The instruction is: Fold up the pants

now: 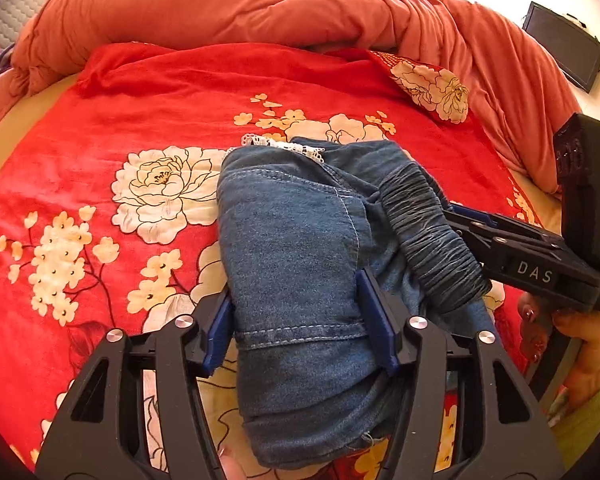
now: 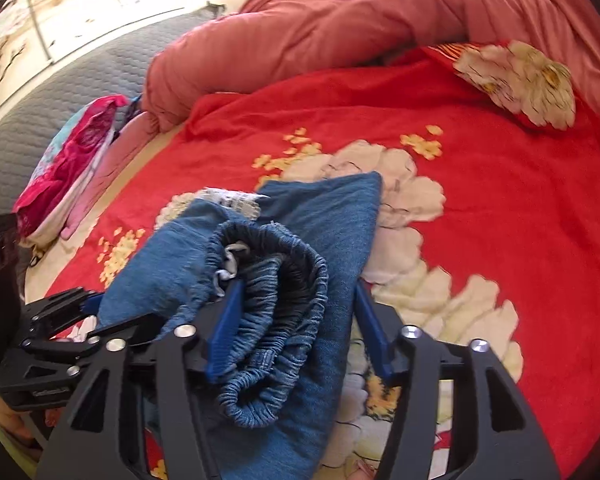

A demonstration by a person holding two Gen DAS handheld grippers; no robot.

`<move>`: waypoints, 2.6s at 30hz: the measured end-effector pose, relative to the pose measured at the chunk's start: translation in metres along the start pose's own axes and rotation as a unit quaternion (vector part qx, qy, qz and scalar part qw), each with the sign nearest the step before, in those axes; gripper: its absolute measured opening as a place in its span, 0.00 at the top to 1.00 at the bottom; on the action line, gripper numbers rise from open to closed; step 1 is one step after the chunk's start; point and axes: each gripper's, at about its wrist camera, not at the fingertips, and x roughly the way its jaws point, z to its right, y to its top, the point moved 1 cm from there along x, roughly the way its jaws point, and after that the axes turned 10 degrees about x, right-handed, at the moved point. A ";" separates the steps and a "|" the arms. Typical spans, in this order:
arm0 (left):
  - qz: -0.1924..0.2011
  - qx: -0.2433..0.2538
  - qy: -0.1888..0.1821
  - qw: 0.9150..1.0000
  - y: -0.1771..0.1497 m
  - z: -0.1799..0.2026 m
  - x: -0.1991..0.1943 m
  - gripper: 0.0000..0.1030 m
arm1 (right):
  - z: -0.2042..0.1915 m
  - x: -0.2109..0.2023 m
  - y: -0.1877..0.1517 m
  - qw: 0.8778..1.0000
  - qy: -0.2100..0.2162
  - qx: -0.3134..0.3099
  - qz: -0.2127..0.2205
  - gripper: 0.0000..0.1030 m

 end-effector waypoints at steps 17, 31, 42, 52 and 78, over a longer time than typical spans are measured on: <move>0.013 -0.008 -0.013 1.000 -0.006 0.000 -0.022 0.25 | 0.004 -0.040 -0.006 0.998 -0.025 0.005 0.062 0.08; 0.049 -0.003 -0.004 0.999 -0.008 0.005 -0.058 0.10 | -0.022 -0.086 -0.021 0.987 -0.062 -0.037 0.142 0.05; 0.076 0.014 0.016 0.997 -0.020 0.019 -0.093 0.09 | -0.036 -0.126 -0.043 0.980 -0.053 -0.023 0.190 0.05; 0.082 -0.003 0.012 0.997 -0.051 0.030 -0.113 0.09 | -0.033 -0.156 -0.073 0.975 -0.061 -0.002 0.214 0.05; 0.072 -0.014 0.031 0.997 -0.121 0.035 -0.138 0.09 | -0.056 -0.175 -0.167 0.977 -0.093 -0.042 0.188 0.05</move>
